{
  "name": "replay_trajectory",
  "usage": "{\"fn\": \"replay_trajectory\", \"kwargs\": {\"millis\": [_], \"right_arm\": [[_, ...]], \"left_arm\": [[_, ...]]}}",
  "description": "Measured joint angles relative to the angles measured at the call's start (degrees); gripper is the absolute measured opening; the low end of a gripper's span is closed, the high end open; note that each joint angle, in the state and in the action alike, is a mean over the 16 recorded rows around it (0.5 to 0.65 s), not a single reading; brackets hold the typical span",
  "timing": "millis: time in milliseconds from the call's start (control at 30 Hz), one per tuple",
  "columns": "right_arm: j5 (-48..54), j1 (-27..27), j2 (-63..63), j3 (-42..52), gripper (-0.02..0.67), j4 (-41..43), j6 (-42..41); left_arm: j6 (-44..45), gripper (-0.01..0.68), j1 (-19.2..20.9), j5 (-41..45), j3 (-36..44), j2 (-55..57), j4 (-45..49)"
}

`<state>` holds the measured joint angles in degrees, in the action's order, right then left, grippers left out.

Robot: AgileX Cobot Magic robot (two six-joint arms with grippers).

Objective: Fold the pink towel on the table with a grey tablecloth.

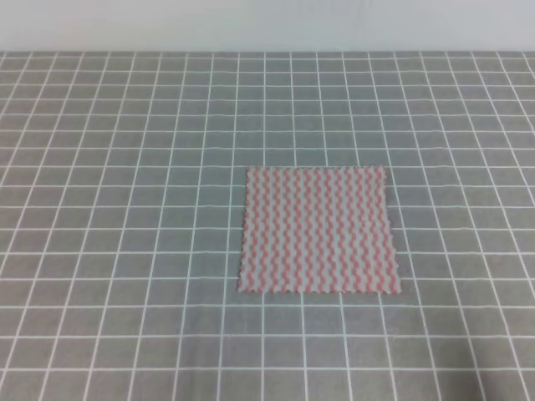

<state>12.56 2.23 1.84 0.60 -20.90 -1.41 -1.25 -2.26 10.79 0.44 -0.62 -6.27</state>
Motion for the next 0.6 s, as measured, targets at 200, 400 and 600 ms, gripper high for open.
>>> {"fn": "replay_trajectory", "kwargs": {"millis": [200,400,600], "right_arm": [[-2.08,0.0,0.0,-0.1,-0.017,-24.98,-0.04],[-2.69,-0.01,-0.01,-0.2,-0.018,-43.96,-0.19],[-1.9,-0.01,-0.02,-0.2,-0.018,-49.15,-1.26]], "left_arm": [[-6.68,-0.002,0.0,-9.18,0.0,0.0,-16.06],[-11.86,-0.003,0.0,-16.56,0.0,0.0,-29.42],[-12.7,-0.002,0.0,-19.61,0.06,0.13,-33.83]]}}
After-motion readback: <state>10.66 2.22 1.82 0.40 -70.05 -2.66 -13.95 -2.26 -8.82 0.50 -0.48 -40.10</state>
